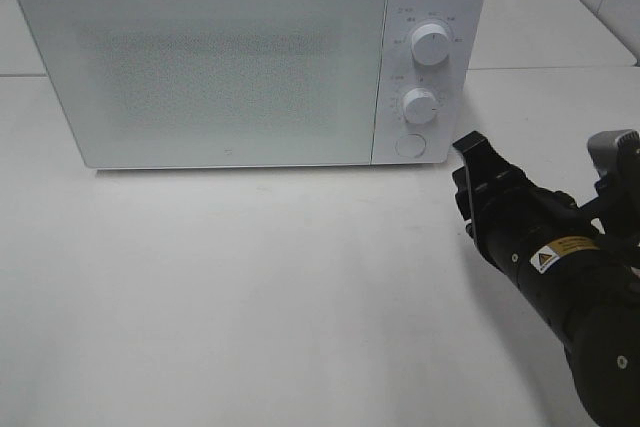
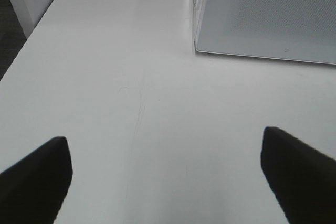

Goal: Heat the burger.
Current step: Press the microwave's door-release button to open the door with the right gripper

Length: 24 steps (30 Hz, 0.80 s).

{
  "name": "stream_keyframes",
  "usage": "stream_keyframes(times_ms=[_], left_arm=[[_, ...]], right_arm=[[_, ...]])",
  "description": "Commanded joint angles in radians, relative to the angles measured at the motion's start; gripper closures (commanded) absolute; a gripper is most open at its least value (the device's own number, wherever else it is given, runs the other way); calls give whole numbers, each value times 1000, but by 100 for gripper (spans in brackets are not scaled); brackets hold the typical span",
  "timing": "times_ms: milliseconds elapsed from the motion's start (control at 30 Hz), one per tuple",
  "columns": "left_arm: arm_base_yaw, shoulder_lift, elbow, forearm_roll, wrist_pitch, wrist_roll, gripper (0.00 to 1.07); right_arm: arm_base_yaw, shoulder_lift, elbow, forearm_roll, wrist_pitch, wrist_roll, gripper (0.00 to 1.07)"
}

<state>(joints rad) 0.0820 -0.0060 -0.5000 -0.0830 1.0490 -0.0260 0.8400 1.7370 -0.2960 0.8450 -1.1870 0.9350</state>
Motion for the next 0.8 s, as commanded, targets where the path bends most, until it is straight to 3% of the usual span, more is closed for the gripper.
stream_keyframes(times_ms=[33, 167, 367, 800], left_arm=[[-3, -20, 1, 1, -15, -1, 17], [-3, -20, 1, 1, -15, -1, 17], [-3, -20, 1, 1, -15, -1, 17], [-3, -20, 1, 1, -15, -1, 17]], right_arm=[[4, -2, -10, 1, 0, 213, 98], [4, -2, -10, 1, 12, 303, 107], [4, -2, -10, 0, 82, 444, 107], [1, 15, -39, 79, 96, 391, 107]])
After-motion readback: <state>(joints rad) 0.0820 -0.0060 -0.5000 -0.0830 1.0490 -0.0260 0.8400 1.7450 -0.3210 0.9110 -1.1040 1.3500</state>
